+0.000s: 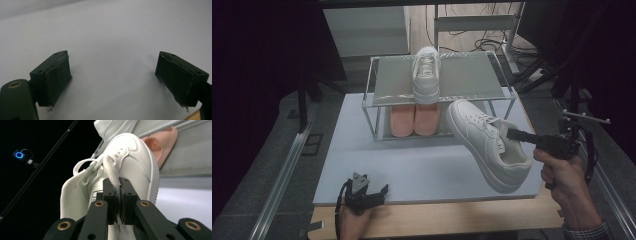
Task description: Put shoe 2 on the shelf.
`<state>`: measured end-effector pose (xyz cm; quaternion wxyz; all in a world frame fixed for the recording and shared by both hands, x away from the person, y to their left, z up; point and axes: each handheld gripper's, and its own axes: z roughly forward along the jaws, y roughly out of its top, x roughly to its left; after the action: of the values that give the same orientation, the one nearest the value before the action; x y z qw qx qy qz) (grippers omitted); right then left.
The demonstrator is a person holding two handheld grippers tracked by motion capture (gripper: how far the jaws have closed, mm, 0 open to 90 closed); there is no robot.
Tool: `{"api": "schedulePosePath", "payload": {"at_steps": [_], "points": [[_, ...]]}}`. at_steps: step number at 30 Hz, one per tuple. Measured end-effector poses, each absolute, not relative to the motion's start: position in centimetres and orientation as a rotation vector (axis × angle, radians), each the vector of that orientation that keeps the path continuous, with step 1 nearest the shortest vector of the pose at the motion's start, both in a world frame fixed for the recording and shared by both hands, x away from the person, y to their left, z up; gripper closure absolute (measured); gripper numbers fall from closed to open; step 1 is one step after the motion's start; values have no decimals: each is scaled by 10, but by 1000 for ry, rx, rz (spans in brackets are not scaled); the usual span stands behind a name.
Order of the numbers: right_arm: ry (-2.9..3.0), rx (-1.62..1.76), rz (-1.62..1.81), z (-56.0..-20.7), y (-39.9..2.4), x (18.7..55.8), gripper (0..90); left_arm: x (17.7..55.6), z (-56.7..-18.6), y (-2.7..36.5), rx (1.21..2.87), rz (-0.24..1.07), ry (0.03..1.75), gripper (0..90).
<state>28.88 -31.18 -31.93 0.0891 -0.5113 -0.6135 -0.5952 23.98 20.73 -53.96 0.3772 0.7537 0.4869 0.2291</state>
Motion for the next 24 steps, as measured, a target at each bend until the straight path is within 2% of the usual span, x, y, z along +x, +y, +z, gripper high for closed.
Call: {"api": "schedulePosePath", "payload": {"at_steps": [24], "points": [[-1733, -1617, -1857, -299, -298, 333, 844, 240, -540, 207, 1929, 586, 1245, 125]]}}
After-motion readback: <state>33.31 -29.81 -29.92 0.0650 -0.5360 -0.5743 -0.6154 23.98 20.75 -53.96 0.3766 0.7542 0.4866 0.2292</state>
